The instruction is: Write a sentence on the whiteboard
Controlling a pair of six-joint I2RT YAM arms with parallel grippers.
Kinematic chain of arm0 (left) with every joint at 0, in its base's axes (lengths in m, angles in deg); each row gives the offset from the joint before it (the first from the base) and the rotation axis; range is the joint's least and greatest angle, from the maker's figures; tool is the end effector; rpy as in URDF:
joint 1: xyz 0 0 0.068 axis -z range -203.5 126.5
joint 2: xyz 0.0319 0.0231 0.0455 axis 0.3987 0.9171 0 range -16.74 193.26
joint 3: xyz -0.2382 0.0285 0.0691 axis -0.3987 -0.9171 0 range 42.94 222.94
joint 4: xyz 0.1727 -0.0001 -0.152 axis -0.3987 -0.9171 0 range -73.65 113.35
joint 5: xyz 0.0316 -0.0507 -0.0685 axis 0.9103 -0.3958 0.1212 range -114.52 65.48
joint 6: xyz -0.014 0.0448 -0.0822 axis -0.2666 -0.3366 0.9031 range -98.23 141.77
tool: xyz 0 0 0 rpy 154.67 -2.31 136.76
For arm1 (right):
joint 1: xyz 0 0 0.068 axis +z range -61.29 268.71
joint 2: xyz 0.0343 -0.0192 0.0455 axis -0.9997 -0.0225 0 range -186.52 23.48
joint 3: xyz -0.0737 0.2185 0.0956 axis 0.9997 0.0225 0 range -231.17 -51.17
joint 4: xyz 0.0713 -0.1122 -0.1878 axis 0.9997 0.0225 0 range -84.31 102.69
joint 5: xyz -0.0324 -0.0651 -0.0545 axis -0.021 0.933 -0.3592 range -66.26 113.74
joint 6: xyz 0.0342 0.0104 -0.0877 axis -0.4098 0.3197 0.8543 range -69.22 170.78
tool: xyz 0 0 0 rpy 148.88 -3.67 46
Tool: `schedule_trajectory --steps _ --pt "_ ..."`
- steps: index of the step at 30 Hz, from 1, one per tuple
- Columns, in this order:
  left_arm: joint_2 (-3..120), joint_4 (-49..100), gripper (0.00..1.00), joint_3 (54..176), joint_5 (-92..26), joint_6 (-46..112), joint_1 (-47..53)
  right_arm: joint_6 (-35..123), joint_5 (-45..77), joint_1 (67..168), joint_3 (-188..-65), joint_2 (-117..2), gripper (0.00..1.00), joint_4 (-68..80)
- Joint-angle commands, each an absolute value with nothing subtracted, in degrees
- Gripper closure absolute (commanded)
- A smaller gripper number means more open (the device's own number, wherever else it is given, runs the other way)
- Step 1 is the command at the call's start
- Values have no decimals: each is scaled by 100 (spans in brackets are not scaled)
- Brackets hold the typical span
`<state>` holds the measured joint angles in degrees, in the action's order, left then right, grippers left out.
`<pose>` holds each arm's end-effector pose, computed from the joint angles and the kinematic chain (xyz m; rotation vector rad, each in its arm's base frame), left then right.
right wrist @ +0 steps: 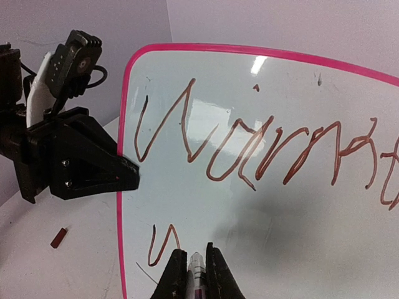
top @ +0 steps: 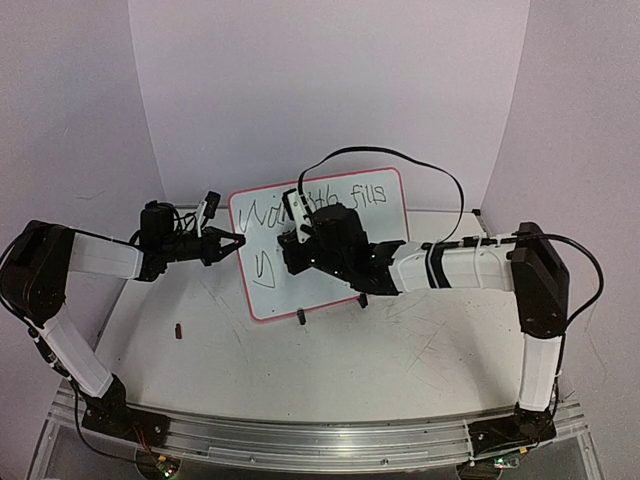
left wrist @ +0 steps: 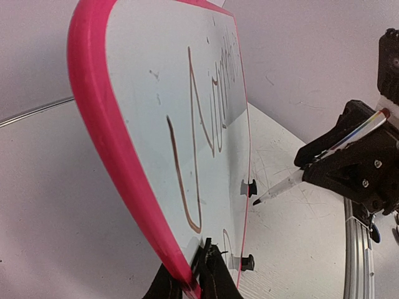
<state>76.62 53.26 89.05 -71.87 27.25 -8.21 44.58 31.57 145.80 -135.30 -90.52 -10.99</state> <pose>0.3186 -0.1524 0.1995 0.7338 1.7476 -1.0169 0.2735 0.4010 0.2434 -0.7025 1.7100 0.6603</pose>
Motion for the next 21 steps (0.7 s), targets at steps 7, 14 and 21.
schedule_trajectory --steps 7,14,21 --pt "7768 4870 100 8982 -6264 1828 -798 4674 3220 14574 -14016 -9397 100 -1312" --pt "7778 4866 100 8995 -6282 1825 -797 4698 3227 14557 -14141 -9528 100 -1302" --pt "7755 4857 100 8985 -6268 1826 -796 4613 3124 14553 -14077 -9579 100 -1268"
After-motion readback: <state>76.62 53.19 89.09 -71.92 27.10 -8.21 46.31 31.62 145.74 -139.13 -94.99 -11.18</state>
